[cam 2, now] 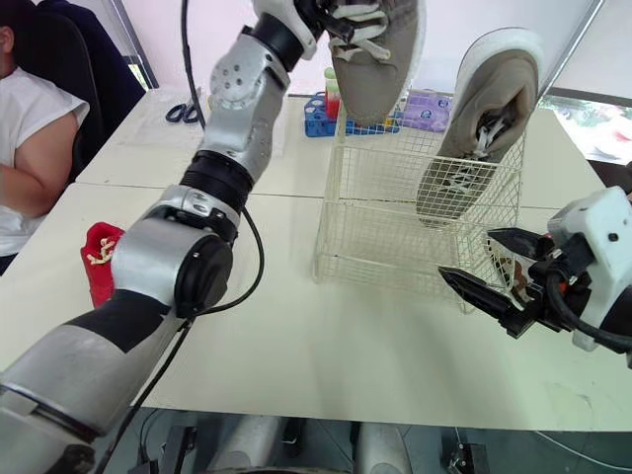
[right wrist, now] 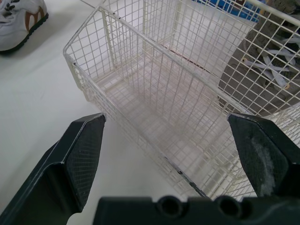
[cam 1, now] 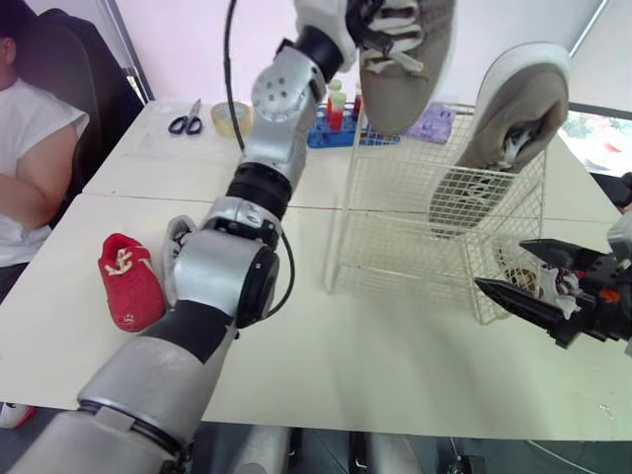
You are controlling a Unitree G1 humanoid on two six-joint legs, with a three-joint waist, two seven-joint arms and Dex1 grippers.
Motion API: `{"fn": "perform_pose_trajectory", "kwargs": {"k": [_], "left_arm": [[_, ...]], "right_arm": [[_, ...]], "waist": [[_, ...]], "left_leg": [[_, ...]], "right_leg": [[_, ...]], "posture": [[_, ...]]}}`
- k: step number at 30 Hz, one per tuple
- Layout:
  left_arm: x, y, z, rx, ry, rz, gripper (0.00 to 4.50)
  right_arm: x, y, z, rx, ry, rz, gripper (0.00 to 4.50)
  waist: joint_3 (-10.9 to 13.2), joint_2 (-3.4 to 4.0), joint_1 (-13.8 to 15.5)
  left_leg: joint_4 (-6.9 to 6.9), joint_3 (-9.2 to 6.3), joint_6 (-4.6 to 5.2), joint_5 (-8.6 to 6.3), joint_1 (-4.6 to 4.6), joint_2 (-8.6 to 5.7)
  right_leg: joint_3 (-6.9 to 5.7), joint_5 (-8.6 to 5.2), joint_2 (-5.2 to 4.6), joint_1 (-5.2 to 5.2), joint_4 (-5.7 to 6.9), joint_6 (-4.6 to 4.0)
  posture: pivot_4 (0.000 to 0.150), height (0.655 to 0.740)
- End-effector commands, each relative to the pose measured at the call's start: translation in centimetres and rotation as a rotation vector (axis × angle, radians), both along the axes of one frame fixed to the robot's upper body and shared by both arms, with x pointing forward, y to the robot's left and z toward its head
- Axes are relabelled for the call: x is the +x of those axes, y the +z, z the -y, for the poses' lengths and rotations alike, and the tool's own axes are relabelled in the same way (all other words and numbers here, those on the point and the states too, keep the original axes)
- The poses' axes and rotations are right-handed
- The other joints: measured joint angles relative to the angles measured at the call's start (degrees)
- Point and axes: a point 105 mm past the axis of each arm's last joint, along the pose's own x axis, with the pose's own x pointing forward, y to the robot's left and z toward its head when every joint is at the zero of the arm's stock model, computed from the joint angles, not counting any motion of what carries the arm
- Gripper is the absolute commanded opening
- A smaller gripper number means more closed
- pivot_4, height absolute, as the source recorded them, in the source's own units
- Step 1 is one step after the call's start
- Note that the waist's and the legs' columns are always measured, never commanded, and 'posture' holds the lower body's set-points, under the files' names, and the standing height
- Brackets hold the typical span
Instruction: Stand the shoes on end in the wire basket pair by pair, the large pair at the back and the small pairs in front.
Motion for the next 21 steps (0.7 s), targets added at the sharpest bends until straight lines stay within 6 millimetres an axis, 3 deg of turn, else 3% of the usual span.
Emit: {"fn": "perform_pose_trajectory", "kwargs": {"k": [1,4,14,21], "left_arm": [[-1.3,-0.3,1.9,0.047,0.006,0.083,0.5],[-1.2,-2.5,3.0,0.089,0.021,0.077,0.5],[0.7,-6.6,2.0,0.072,0.049,-0.071,0.5],[-0.8,-8.4,1.9,0.07,-0.009,-0.093,3.9]], "right_arm": [[-0.2,1.0,-0.1,0.004,-0.007,0.067,4.5],[-0.2,1.1,-0.2,0.005,-0.006,0.075,4.5],[0.8,0.8,-0.3,0.013,0.006,0.069,4.5],[1.5,0.6,-0.3,0.024,0.027,0.072,4.5]], "waist": [[0.0,0.0,0.0],[0.0,0.01,0.0],[-0.1,0.14,-0.2],[-0.2,0.23,-0.2]], "left_leg": [[0.02,0.02,0.03,-0.01,0.0,0.0],[0.02,0.06,0.07,-0.03,0.02,0.0],[0.07,0.15,0.09,-0.02,0.16,0.04],[0.09,0.26,0.14,0.01,0.2,0.06]], "right_leg": [[0.0,0.02,0.0,0.02,-0.04,0.02],[0.03,0.03,-0.01,0.06,-0.09,0.04],[0.07,0.06,0.01,0.18,-0.07,0.02],[0.18,0.08,0.03,0.18,-0.06,-0.03]], "posture": [[0.15,0.74],[0.15,0.74],[0.15,0.74],[0.15,0.74]]}}
